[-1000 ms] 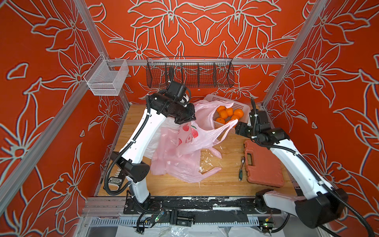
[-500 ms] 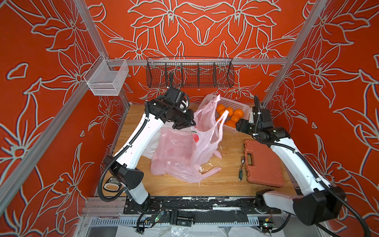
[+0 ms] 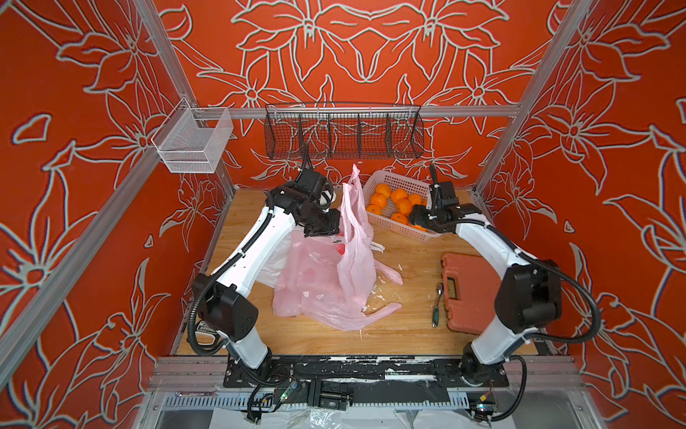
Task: Place the oranges into plastic bags & tie knots
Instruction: Pick up the orange from the basket.
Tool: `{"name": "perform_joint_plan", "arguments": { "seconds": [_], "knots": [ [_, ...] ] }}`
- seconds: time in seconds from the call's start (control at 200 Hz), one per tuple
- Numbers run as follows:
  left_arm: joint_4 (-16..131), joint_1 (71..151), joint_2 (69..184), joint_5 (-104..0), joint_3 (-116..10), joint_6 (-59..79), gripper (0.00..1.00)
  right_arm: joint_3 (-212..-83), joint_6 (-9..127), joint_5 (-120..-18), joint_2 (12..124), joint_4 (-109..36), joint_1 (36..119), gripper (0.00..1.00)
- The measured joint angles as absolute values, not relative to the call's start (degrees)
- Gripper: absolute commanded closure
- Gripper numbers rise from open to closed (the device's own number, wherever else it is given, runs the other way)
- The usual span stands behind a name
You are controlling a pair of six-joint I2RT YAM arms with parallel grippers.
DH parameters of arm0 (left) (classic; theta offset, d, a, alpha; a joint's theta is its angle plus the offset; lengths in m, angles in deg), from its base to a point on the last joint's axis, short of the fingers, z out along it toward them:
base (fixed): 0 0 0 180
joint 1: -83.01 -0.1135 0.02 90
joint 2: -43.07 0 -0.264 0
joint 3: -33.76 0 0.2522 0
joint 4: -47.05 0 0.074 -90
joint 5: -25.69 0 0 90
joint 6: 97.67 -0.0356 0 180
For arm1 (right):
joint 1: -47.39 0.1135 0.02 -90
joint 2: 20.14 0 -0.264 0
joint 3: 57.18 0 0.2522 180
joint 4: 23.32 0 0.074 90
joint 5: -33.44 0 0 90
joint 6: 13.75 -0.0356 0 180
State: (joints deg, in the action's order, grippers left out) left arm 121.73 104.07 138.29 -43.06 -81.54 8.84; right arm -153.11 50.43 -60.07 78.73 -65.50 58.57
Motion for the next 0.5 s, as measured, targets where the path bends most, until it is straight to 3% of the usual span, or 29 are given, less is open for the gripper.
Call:
{"name": "perform_joint_plan", "arguments": {
  "seconds": [0.28, 0.5],
  "knots": [
    [118.74, 102.96, 136.89, -41.11, -78.06, 5.61, 1.0, -167.89, 52.06, -59.07, 94.08, -64.93, 58.57, 0.29],
    [116.38, 102.93, 134.05, -38.01, -75.53, 4.6, 1.0, -177.83, 53.81, -56.88, 102.69, -67.45, 58.57, 0.23]
  ]
}}
